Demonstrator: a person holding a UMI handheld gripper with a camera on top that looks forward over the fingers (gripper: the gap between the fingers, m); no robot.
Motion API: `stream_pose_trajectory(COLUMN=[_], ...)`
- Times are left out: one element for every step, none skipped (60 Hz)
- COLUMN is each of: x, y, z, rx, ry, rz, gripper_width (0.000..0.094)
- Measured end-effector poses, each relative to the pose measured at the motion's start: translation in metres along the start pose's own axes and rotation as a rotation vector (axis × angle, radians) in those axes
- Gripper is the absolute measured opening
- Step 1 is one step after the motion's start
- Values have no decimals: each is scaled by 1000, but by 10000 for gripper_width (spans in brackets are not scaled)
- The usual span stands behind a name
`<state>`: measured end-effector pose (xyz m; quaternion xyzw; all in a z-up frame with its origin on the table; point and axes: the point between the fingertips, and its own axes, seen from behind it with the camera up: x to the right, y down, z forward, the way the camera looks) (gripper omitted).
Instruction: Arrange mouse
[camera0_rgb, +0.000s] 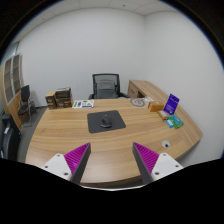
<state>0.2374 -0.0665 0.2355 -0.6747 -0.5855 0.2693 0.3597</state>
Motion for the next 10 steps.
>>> stream_pose_trajectory(x=[0,1,2,1,1,0,0,-1,-2,-3], y=[1,1,2,1,1,0,-1,-2,-2,-3], z=[-1,-2,-3,-4,-4,-6,-7,-8,-9,-10], rx=[2,4,8,9,12,15,17,18,19,19], ry=[1,1,1,1,-2,-4,-6,-9,-12,-15], rz=[-1,-1,0,1,2,2,2,2,2,3], gripper_width=[861,861,862,862,864,860,861,864,863,861])
